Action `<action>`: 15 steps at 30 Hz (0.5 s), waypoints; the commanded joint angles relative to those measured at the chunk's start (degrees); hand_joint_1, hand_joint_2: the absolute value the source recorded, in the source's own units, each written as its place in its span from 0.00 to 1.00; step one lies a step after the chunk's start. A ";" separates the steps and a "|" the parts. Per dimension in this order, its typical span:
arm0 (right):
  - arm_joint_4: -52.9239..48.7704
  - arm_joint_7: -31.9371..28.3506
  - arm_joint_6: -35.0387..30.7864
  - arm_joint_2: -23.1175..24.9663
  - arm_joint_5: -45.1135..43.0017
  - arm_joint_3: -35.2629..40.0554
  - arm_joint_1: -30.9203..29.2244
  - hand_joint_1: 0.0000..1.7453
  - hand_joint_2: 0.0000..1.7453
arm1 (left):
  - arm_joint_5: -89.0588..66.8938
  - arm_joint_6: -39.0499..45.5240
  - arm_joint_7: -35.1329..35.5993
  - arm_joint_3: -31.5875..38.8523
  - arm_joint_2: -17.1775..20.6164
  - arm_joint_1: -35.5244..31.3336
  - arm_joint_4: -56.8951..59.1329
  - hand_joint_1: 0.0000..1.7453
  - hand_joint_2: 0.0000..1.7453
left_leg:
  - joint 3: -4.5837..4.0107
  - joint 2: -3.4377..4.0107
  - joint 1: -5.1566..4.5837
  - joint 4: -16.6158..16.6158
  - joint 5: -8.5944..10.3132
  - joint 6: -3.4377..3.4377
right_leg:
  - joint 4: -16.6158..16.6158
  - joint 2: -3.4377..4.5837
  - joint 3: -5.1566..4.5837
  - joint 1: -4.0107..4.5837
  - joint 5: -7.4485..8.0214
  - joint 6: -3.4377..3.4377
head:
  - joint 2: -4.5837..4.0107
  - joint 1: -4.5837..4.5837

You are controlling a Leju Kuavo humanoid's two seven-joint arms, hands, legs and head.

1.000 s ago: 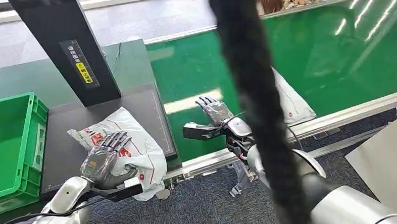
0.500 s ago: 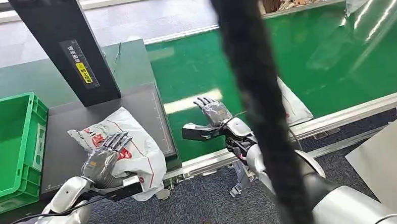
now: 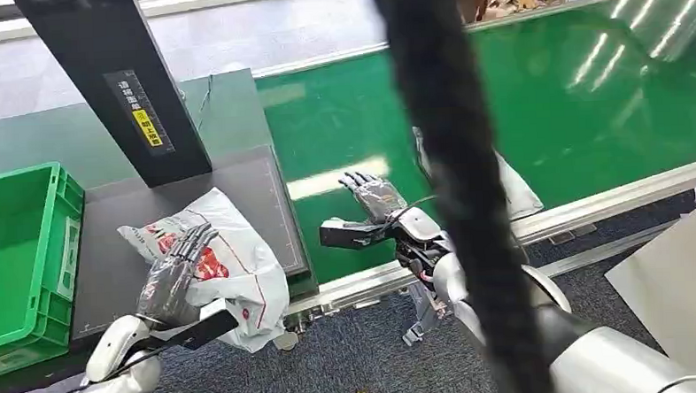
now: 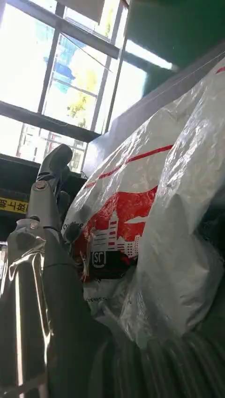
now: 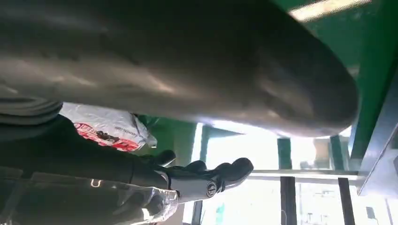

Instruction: Moved the parcel from conveyor to table for the left to box.

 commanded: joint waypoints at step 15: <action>1.65 -2.04 -0.69 1.10 0.88 -1.15 -1.86 0.00 0.00 | -3.31 -6.23 6.66 -5.21 0.11 -2.01 6.37 0.00 1.00 | 0.06 0.11 0.03 -0.03 0.00 -0.10 | -0.04 0.07 0.04 0.04 0.03 -0.10 | 0.00 0.00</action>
